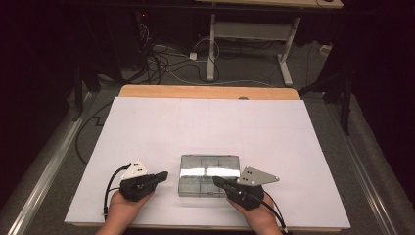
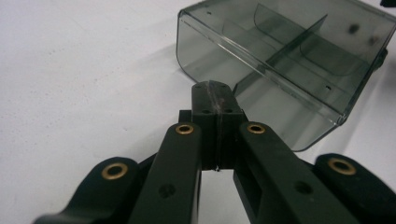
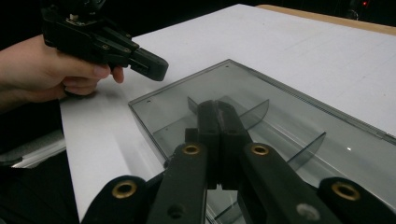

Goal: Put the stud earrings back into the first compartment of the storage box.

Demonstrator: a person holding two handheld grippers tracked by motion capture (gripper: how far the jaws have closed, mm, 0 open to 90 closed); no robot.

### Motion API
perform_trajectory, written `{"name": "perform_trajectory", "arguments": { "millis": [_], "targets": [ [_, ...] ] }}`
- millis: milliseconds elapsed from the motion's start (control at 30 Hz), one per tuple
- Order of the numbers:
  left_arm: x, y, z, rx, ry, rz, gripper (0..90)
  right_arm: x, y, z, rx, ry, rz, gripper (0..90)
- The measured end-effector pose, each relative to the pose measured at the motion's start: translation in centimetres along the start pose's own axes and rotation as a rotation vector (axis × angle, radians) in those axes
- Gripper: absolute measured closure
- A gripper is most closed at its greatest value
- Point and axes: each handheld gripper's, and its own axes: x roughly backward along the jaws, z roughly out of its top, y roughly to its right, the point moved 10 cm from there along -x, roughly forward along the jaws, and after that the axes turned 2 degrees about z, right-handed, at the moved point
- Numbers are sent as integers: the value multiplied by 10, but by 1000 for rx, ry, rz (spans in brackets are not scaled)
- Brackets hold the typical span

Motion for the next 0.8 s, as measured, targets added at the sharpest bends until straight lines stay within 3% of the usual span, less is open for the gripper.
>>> {"name": "perform_trajectory", "arguments": {
  "millis": [333, 467, 567, 667, 800],
  "targets": [
    [-1, 6, -2, -43, -3, -33, 874, 2, -11, -5, 11, -12, 37, 900],
    [-3, 7, -2, -37, -5, -31, 875, 6, -14, -15, -13, -22, 48, 900],
    [-5, 9, -2, -37, -2, -30, 875, 6, -18, -19, 1, -39, 51, 900],
    [-5, 8, 0, -37, 8, -10, 875, 4, -22, -20, 7, -46, 59, 900],
    [-7, 5, 2, -8, 5, 22, 876, 3, -27, -23, 19, -62, 66, 900]
  ]
}}
